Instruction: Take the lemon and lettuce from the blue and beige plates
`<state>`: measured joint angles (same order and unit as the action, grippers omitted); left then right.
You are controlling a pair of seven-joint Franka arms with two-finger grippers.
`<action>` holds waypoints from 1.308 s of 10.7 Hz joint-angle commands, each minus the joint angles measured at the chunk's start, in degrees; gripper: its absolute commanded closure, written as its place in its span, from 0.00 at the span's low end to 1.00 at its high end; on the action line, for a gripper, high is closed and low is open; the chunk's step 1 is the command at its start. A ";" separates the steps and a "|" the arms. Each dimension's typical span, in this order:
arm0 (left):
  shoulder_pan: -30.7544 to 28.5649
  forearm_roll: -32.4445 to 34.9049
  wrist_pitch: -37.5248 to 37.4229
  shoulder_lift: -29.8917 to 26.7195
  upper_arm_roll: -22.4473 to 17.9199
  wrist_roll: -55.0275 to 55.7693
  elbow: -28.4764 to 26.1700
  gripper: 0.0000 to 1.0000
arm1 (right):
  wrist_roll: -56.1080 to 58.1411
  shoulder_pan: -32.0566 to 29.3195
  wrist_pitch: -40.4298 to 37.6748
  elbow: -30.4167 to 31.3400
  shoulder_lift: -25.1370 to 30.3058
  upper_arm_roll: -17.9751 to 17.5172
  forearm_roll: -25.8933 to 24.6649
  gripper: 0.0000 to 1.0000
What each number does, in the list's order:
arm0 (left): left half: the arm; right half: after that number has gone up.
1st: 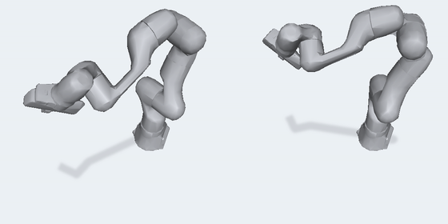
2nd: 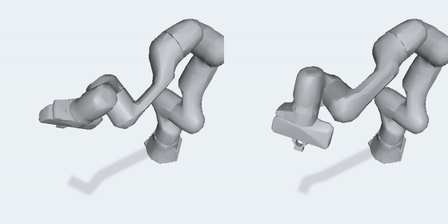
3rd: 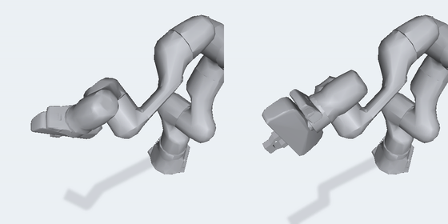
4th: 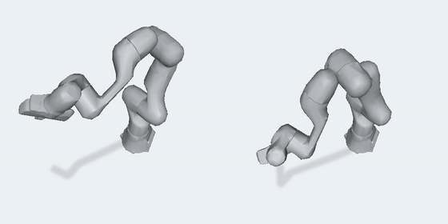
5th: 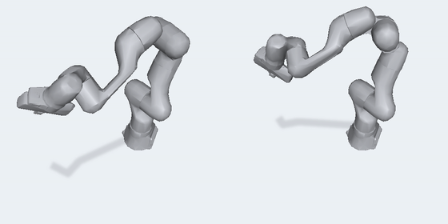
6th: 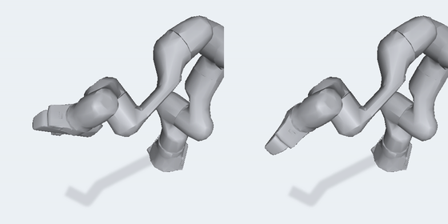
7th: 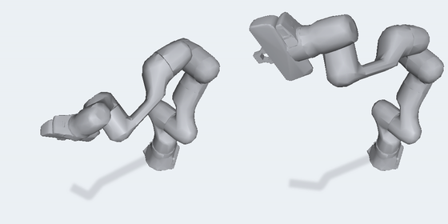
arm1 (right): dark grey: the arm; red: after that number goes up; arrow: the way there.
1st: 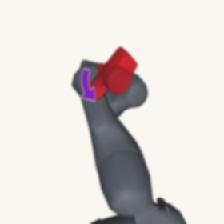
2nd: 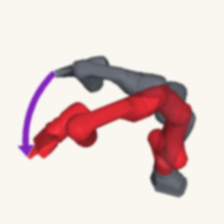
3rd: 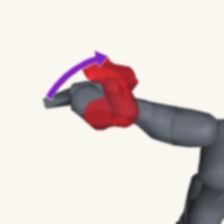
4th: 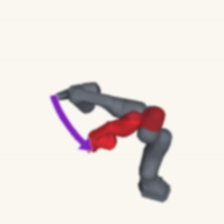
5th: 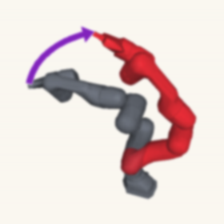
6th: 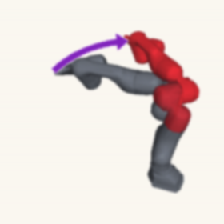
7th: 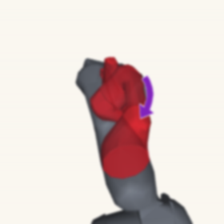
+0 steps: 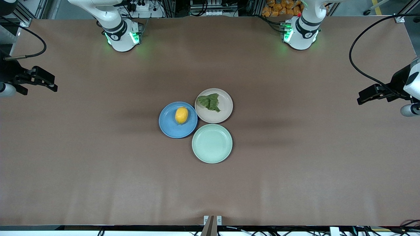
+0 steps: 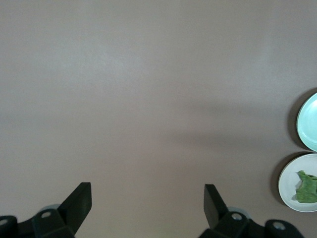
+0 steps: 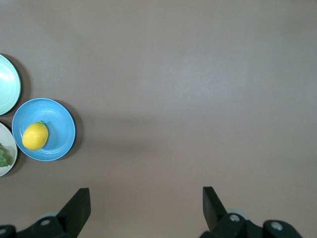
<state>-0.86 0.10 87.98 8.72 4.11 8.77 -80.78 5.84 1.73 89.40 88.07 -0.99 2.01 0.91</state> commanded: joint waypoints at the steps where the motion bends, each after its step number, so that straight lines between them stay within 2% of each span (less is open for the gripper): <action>1: -0.11 -1.33 -0.44 -0.28 -0.24 -1.91 0.01 0.00 | -1.00 0.56 -0.37 0.70 1.52 0.62 -0.30 0.00; 5: 0.68 -2.81 -0.36 1.38 0.19 -1.65 -0.08 0.00 | -0.83 0.30 -0.72 0.70 1.87 0.45 -0.21 0.00; 7: 2.25 -6.43 0.17 4.19 3.00 -0.78 -0.34 0.00 | -0.83 0.03 -0.63 0.79 1.70 0.28 -0.21 0.00; 9: 6.11 -6.78 0.52 6.91 3.19 1.23 -1.30 0.00 | -0.65 -0.67 -1.33 0.88 0.91 -0.34 -0.12 0.00; 12: 16.64 -5.91 4.20 12.80 3.10 17.72 -1.13 0.00 | 0.32 -2.52 -1.07 0.70 0.20 -1.40 0.49 0.00; 14: 21.04 -6.69 7.19 17.19 3.36 19.79 -1.31 0.00 | 1.54 -2.34 -0.81 0.96 -1.11 -1.48 0.58 0.00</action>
<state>17.37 -5.64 93.66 22.80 7.94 26.95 -82.74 6.23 0.50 88.35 88.60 -1.24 1.62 0.95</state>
